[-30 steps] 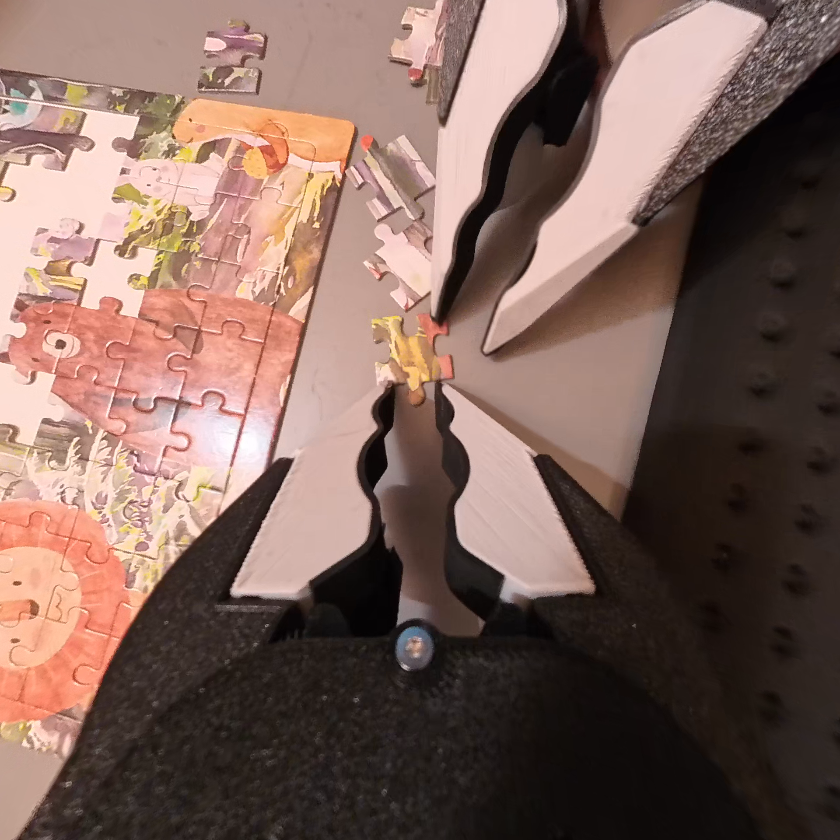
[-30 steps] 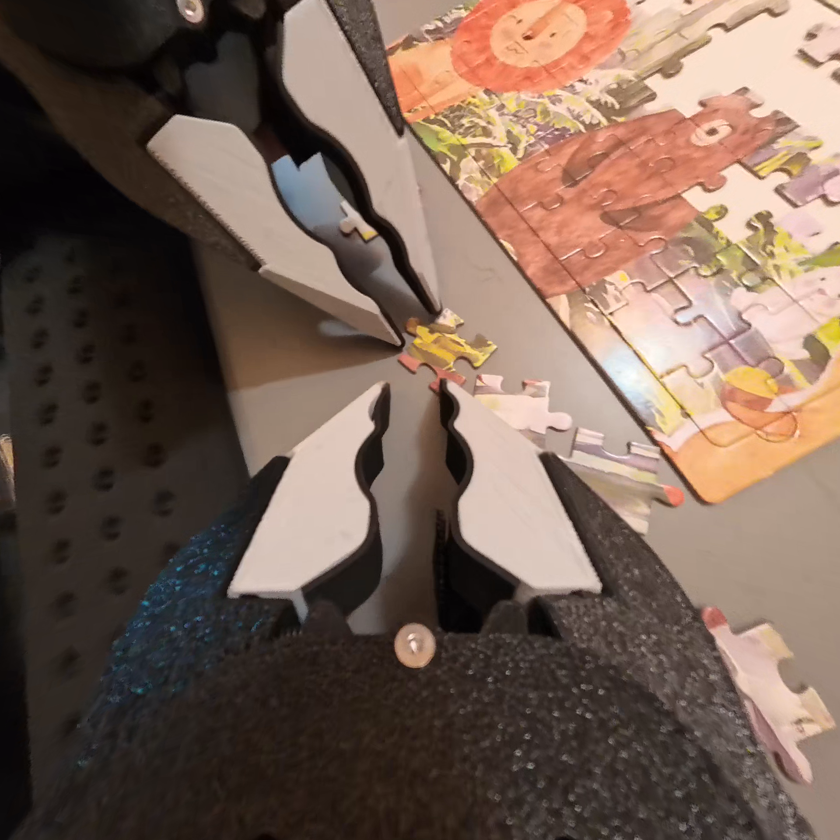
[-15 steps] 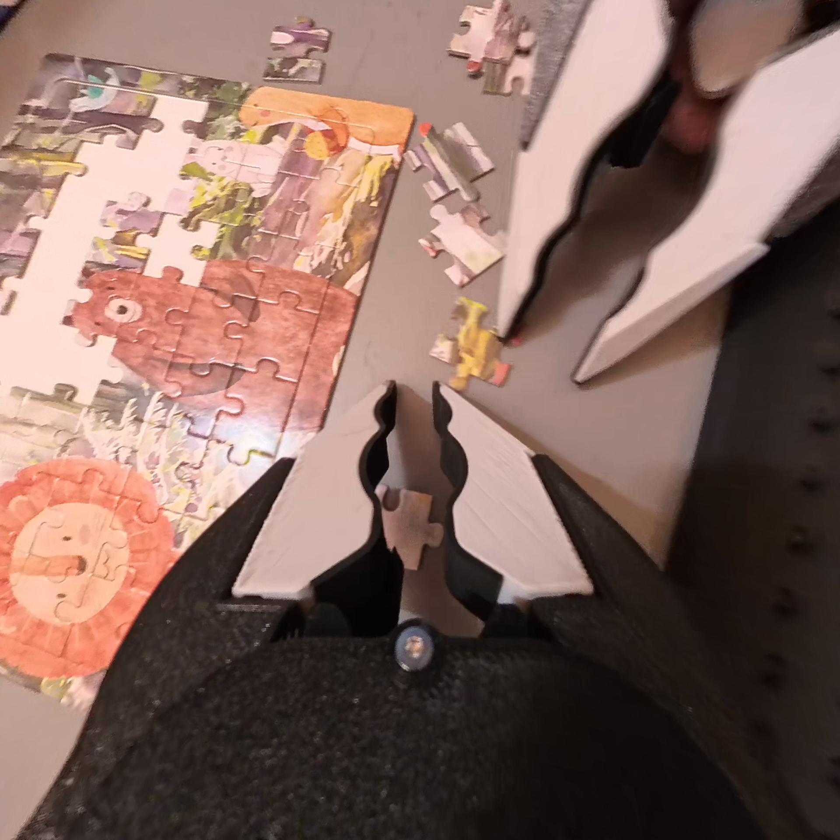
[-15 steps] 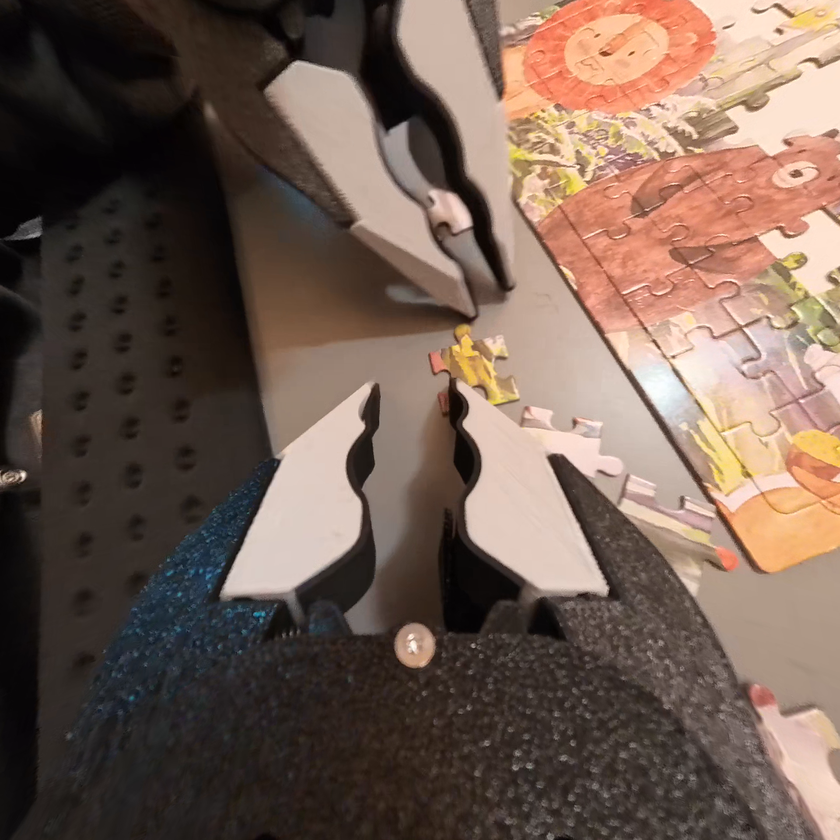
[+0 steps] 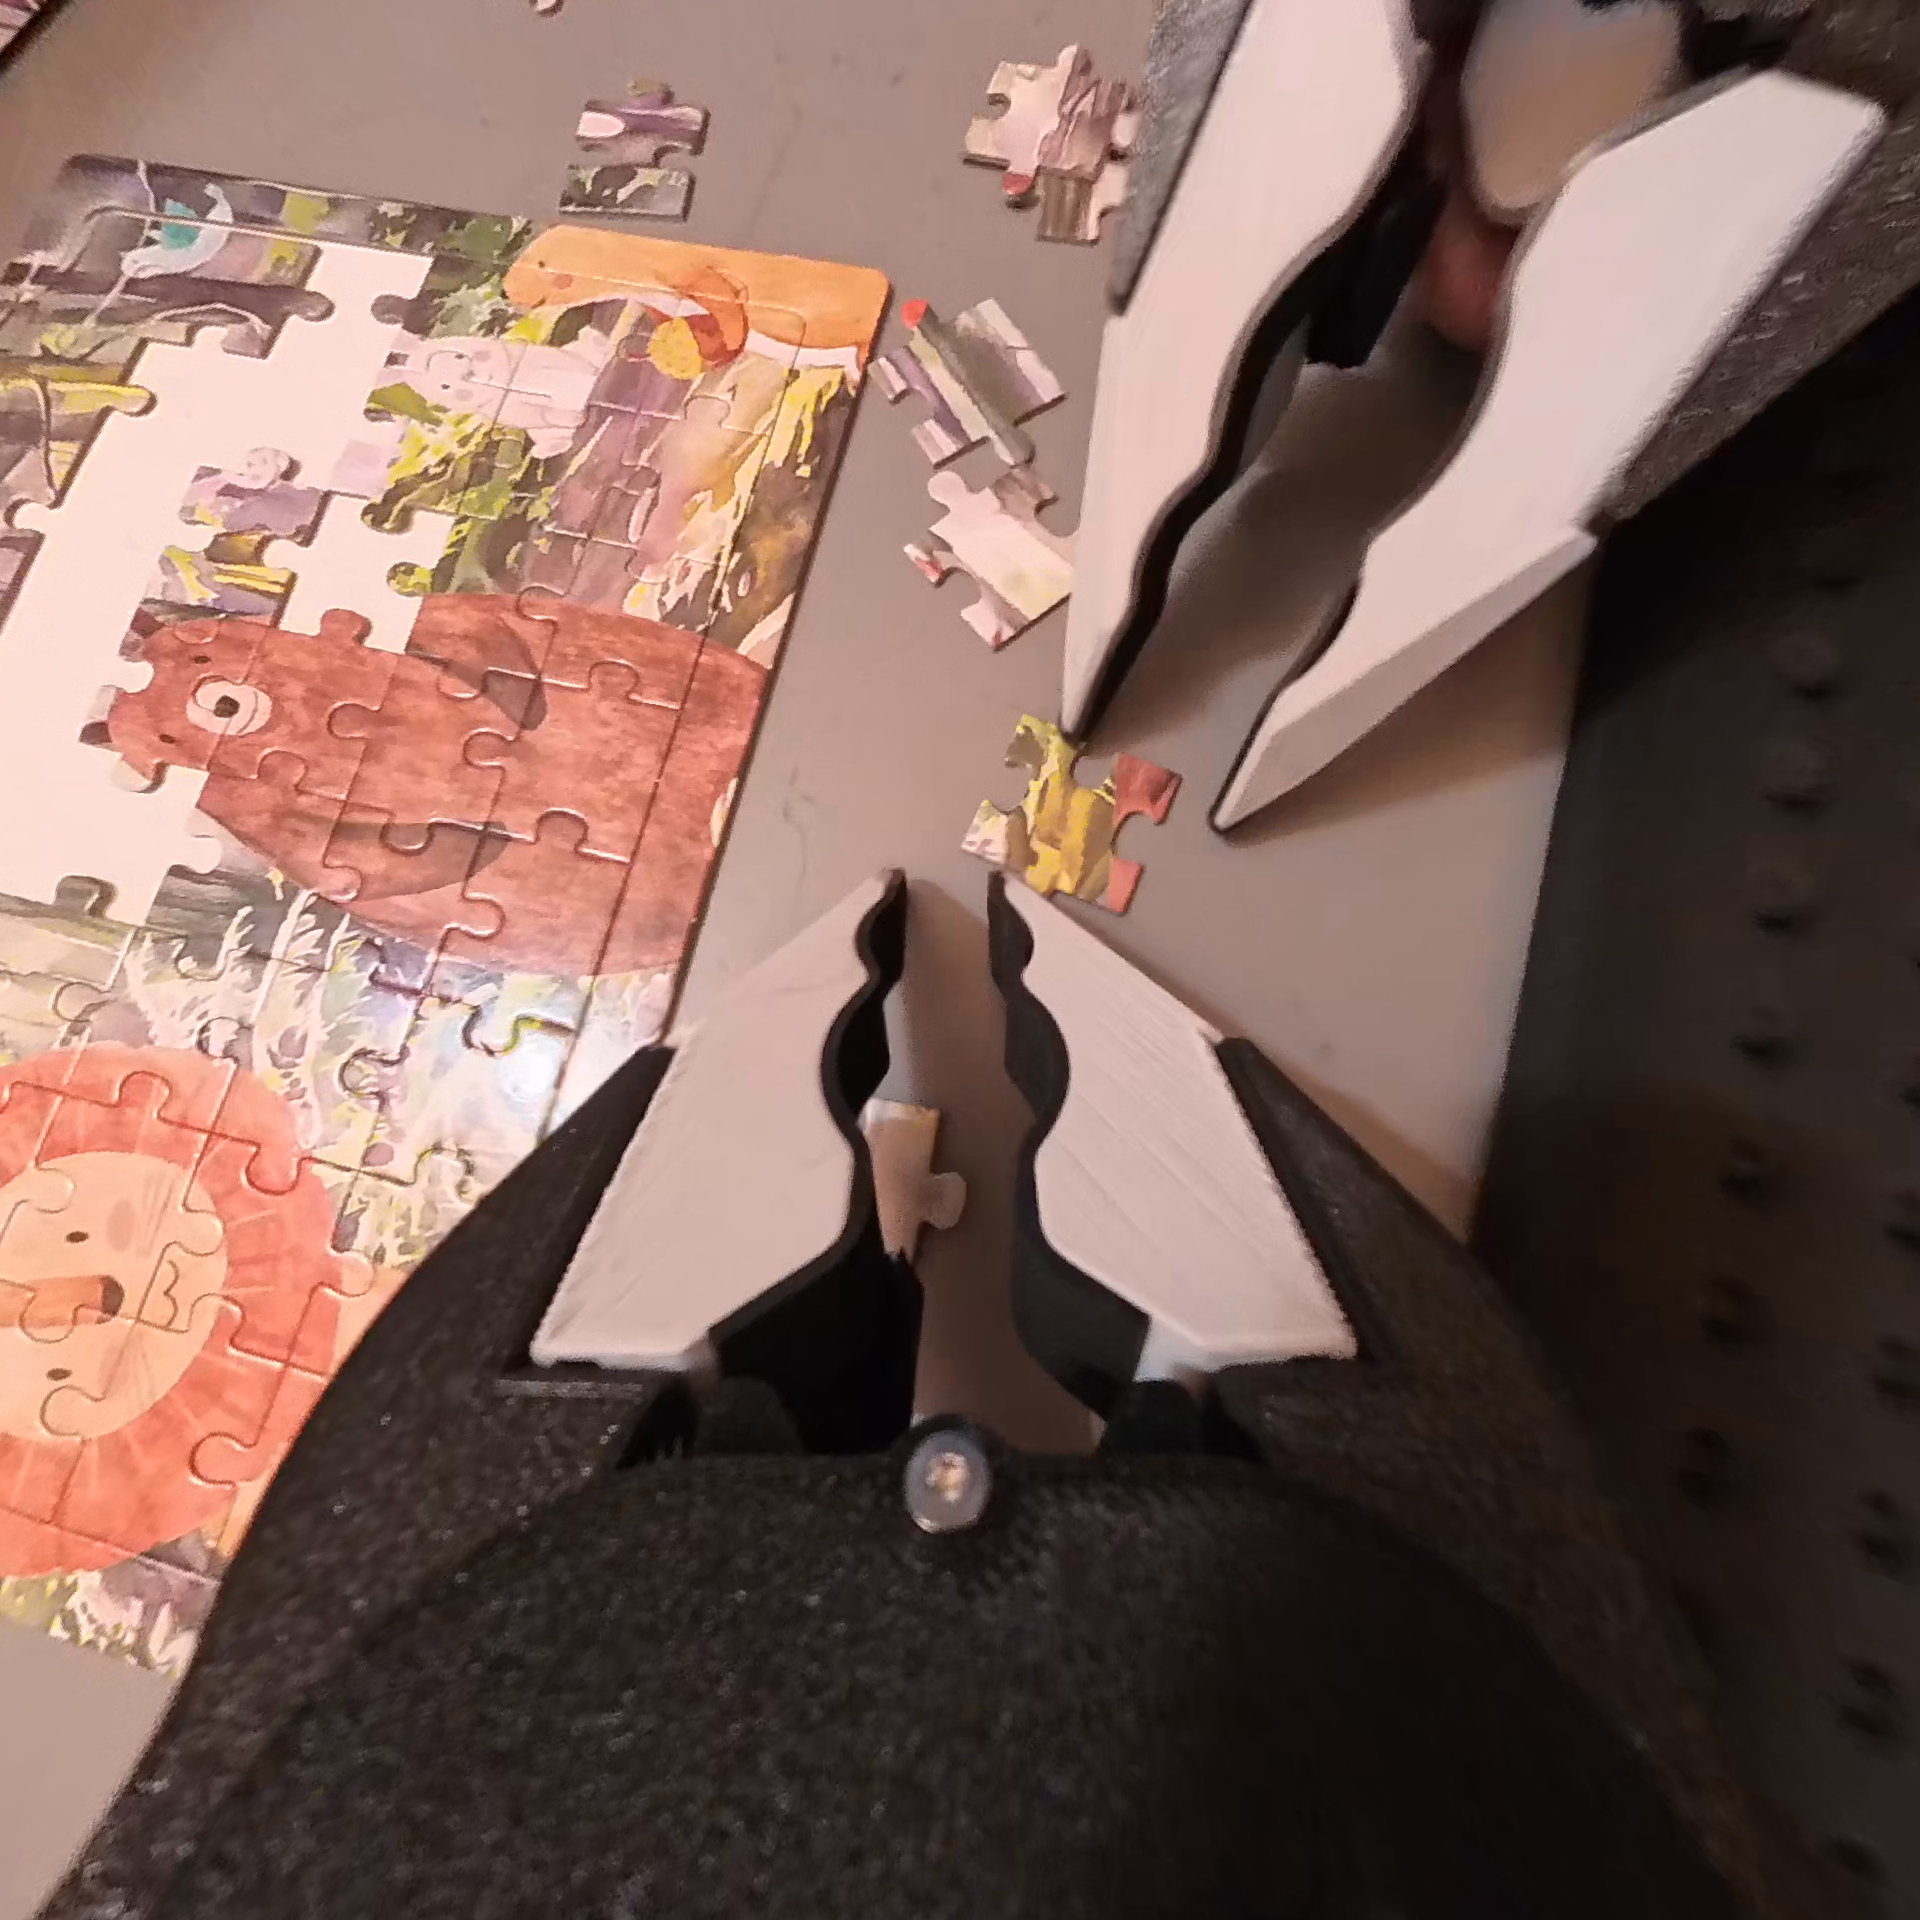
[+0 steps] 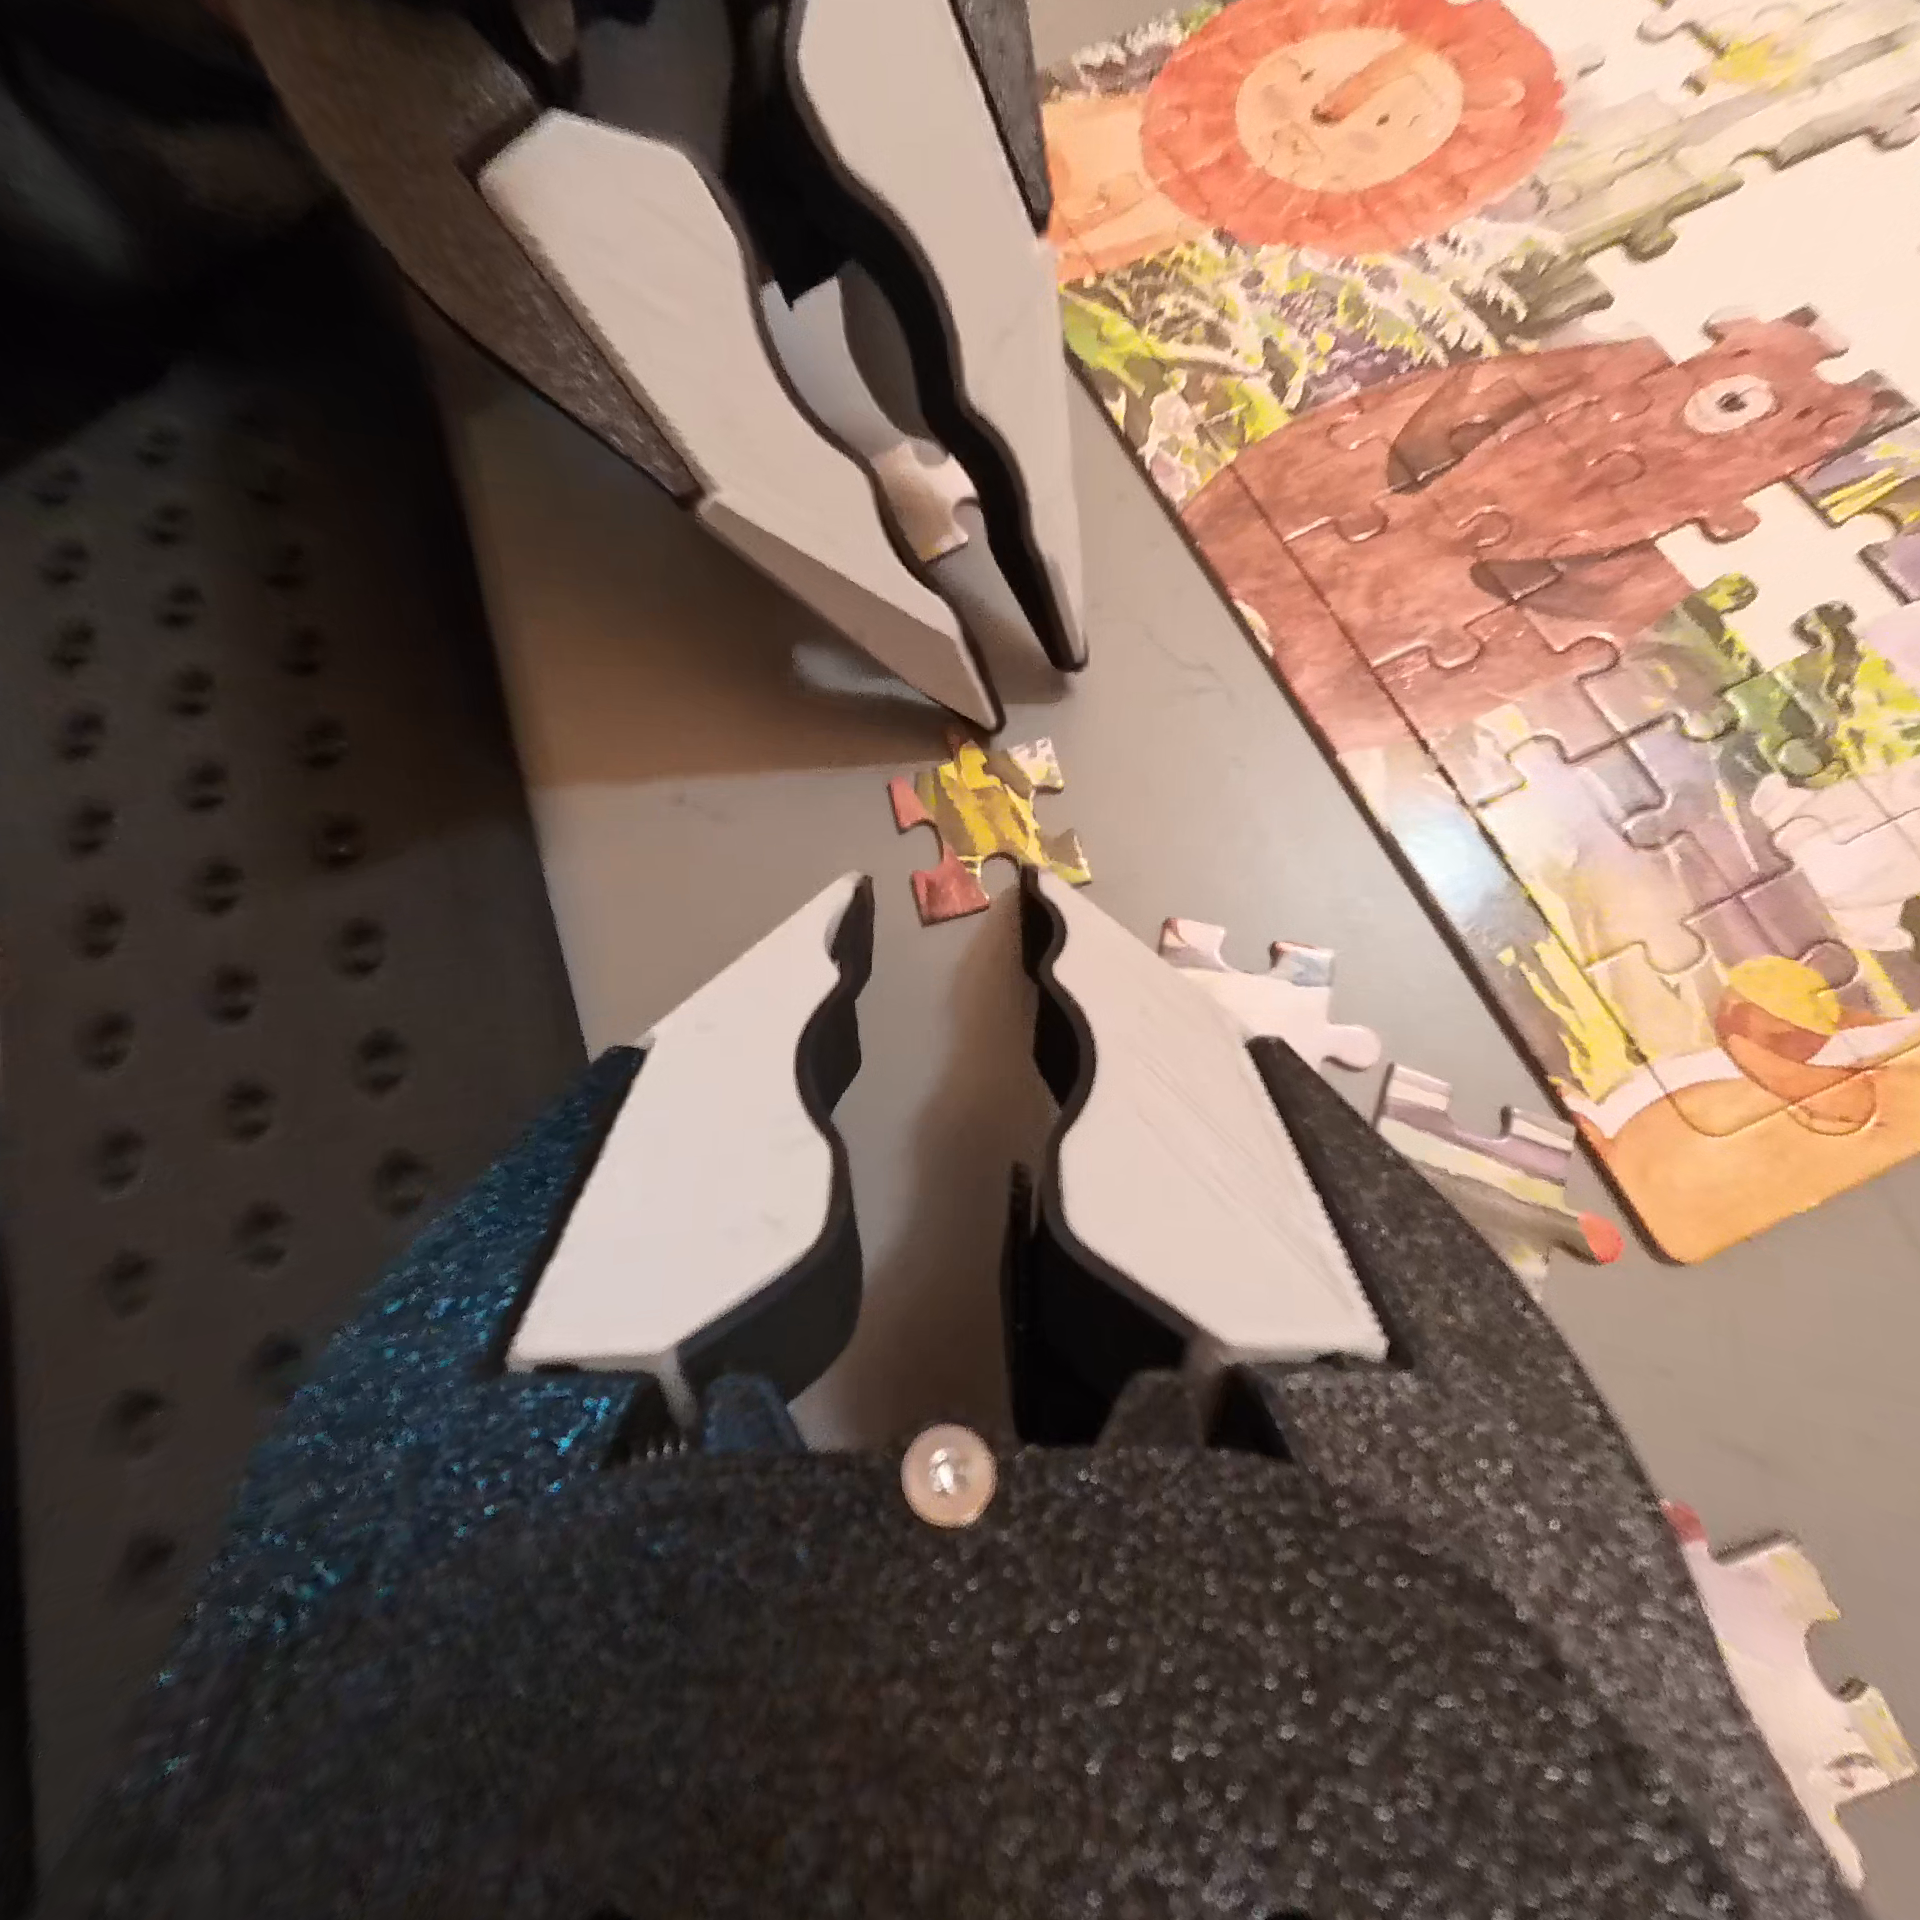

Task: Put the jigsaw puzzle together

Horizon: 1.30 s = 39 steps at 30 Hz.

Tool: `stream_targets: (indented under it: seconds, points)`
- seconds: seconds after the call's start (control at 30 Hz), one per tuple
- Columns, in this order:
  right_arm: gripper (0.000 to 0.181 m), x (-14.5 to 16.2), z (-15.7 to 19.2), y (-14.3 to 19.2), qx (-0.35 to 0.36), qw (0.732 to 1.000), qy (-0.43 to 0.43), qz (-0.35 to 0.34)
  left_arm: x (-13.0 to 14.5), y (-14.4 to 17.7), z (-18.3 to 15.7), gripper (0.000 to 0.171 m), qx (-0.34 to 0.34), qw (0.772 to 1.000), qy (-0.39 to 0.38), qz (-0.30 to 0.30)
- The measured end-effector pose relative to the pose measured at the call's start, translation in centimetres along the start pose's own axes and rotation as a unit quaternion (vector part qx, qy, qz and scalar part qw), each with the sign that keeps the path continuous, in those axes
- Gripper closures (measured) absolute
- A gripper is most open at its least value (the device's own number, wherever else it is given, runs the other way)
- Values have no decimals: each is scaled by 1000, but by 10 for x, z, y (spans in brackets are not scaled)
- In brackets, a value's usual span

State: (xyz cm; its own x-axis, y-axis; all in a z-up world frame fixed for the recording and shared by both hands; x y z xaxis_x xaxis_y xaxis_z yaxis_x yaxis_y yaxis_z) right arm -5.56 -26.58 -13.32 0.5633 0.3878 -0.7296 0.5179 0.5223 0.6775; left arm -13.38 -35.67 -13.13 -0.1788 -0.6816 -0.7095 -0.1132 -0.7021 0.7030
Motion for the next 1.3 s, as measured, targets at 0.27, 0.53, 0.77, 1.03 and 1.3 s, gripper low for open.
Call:
stream_targets:
  seconds: [0.27,0.53,0.77,1.03,1.3]
  points:
    - [161,-2,14,-5,-26,999,17,12,-5,-7,3,156,-12,1000,2,-4]
    - [160,-6,7,3,-17,1000,19,1,-2,16,-2,156,18,999,14,-22]
    - [154,-2,4,-3,-1,1000,10,16,3,5,-13,150,35,999,-10,-3]
    - [153,-3,11,-4,-4,999,27,29,3,4,3,148,-16,1000,-1,-13]
    - [141,-17,-3,-4,2,998,55,42,-1,28,31,148,-85,992,42,-82]
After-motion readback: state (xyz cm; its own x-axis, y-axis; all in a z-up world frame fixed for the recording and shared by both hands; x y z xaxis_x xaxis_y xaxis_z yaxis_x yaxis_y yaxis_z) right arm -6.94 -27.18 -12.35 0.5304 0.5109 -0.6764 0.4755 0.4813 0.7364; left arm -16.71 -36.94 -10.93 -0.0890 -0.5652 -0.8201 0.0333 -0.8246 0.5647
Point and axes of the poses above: each gripper's, where its closed fingertips meet, y back along the fingers, x out of its underside, z = x × y across the jaws, the point moved 7 cm from there along y, back along the fingers, and after that the axes turned 1 degree about -x, right-handed, at the moved point
